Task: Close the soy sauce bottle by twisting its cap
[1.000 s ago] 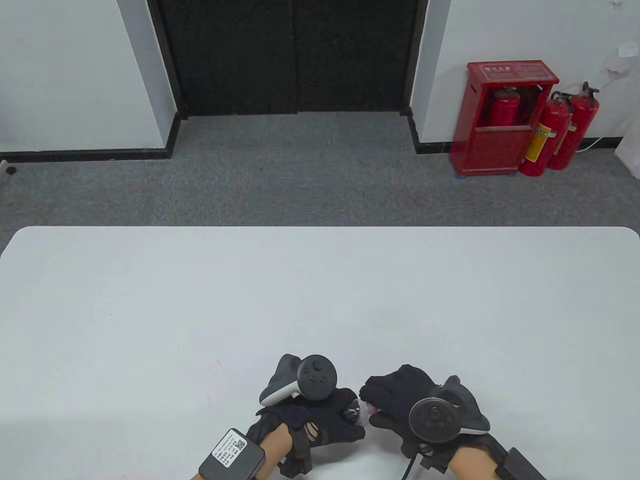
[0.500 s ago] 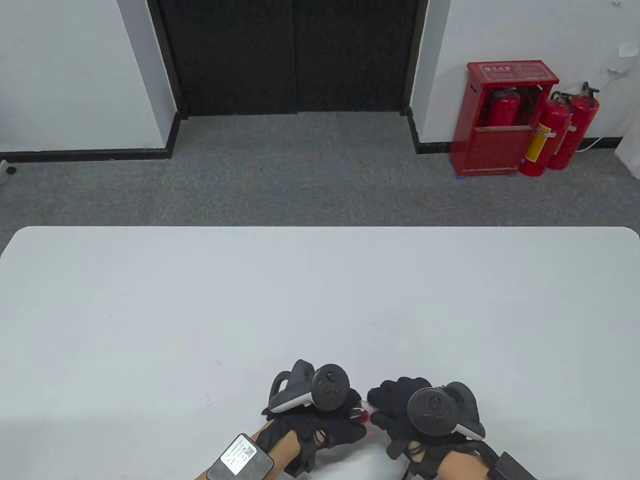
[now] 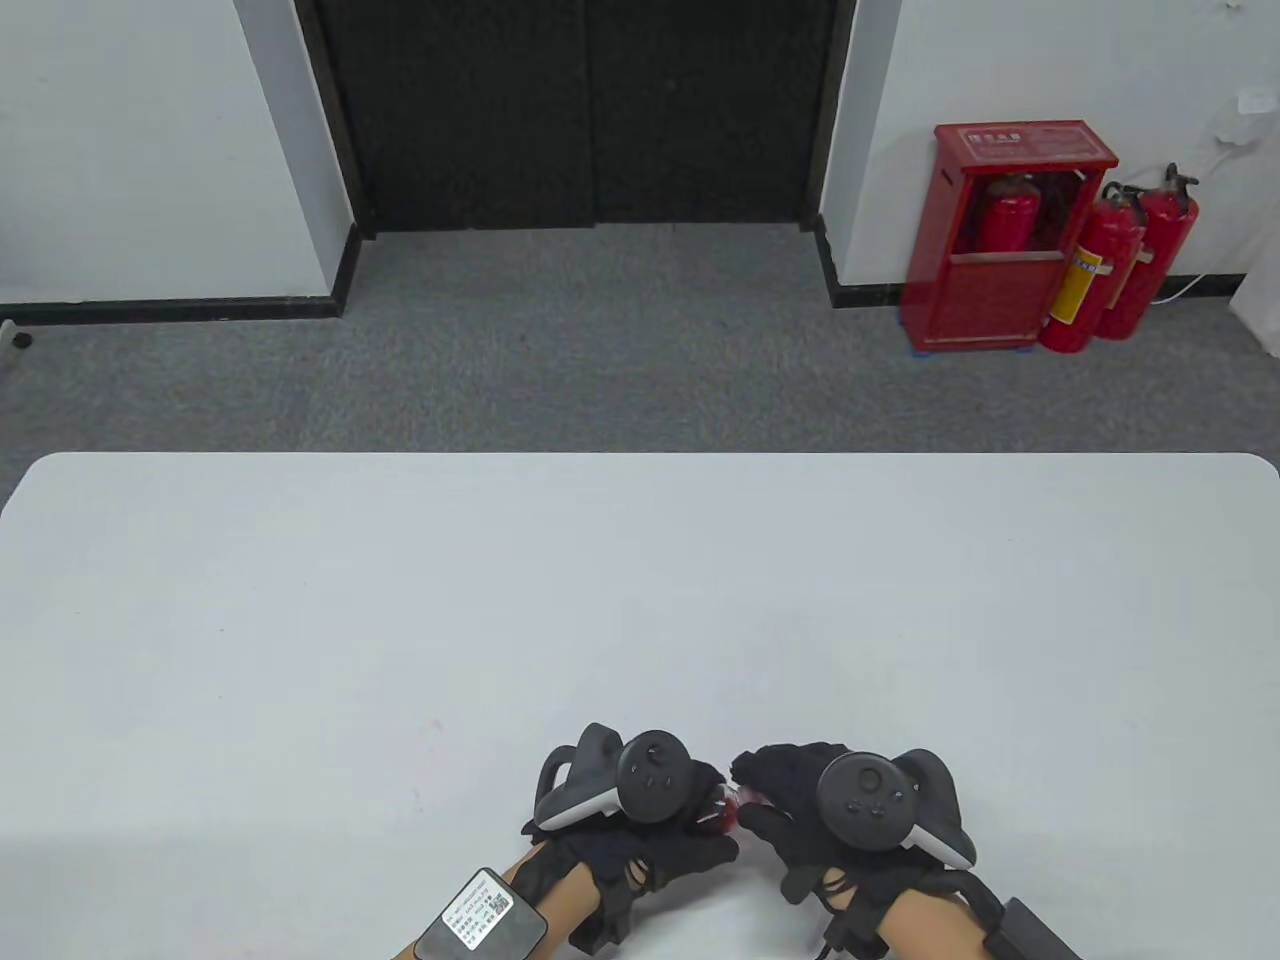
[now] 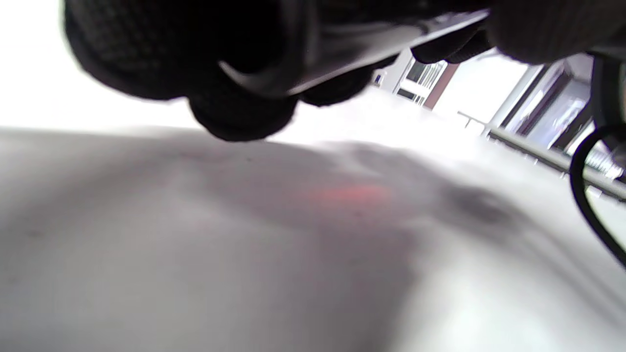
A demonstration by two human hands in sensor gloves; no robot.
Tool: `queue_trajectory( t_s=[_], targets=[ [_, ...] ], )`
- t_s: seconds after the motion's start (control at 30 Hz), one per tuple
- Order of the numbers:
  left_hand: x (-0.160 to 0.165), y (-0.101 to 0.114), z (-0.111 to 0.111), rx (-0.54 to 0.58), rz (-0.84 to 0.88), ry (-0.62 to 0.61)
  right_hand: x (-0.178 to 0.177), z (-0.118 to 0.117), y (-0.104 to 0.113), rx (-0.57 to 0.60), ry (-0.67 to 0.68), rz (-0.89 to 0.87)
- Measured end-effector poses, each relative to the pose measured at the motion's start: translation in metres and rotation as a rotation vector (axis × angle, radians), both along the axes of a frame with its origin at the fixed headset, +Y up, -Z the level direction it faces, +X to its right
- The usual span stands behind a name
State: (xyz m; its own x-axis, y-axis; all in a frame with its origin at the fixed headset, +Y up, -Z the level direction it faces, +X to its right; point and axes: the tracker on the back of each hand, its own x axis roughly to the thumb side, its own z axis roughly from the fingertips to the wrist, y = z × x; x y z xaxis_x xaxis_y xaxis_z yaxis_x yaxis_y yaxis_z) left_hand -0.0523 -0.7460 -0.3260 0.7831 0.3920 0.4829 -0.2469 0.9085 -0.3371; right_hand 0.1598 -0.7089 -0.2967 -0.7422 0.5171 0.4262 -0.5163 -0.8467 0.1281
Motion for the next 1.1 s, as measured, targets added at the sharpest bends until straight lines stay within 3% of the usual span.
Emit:
queue_trajectory(
  t_s=[0.1,0.23,0.27,0.33,0.37,0.53,0.8,0.9,1.1],
  targets=[
    [-0.002,-0.001,-0.001,0.039,-0.007,0.019,0.022,-0.004,0.009,0.000,-0.052,-0.116],
    [-0.007,-0.007,-0.007,0.003,0.036,0.038,0.059,-0.013,0.009,-0.048,-0.163,-0.216],
    [-0.008,-0.008,-0.008,-0.002,0.042,0.041,0.065,-0.017,0.006,-0.089,-0.179,-0.212],
    [-0.010,-0.010,-0.010,-0.015,0.034,0.047,0.077,-0.026,-0.013,-0.327,-0.205,-0.129],
    [-0.010,-0.010,-0.011,-0.017,0.035,0.050,0.080,-0.028,-0.019,-0.387,-0.227,-0.096],
    [-0.013,-0.009,-0.011,-0.033,0.056,0.072,0.084,-0.039,-0.047,-0.522,-0.265,-0.014],
    [-0.021,0.005,-0.020,-0.126,0.207,0.240,0.072,-0.038,-0.045,-0.529,-0.216,0.037],
    [-0.028,0.015,-0.040,-0.125,0.121,0.304,0.072,-0.038,-0.044,-0.531,-0.210,0.030],
    [-0.050,0.028,-0.086,-0.101,0.158,0.562,0.073,-0.038,-0.042,-0.532,-0.207,0.011]
  ],
)
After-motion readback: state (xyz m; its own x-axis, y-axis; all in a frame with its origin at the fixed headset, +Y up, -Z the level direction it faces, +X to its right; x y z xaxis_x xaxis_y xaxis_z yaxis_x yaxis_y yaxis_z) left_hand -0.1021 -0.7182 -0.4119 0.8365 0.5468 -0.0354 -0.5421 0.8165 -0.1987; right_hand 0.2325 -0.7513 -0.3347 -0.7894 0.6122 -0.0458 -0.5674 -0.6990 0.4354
